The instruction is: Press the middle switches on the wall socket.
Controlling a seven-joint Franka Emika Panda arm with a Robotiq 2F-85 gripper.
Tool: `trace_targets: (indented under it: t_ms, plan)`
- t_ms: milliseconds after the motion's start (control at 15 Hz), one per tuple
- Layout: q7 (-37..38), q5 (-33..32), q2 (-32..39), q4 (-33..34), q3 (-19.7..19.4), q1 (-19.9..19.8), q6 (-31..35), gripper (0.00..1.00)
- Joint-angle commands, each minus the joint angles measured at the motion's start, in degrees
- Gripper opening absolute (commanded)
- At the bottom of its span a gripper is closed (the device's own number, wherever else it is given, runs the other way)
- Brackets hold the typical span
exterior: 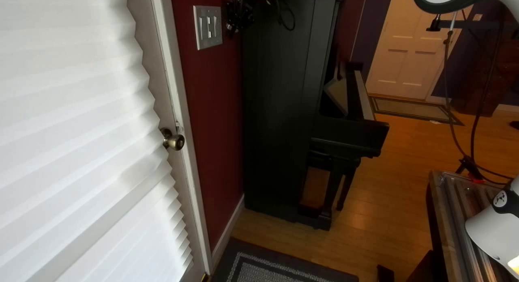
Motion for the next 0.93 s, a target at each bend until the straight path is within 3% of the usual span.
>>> trace_targets:
  t_ms: [0,333,600,867]
  plan:
    - [-2.39,-7.46,-6.55,-2.76,-3.24,2.23,-8.47,0.40]
    - [-6.97,-16.63,-14.60,-5.03,-4.78,6.86,-14.08,0.74]
    - [-11.42,-23.54,-21.62,-10.56,-5.13,10.54,-12.42,0.99]
    - [-13.21,-24.79,-30.33,-20.29,-4.38,11.16,-12.95,1.00]
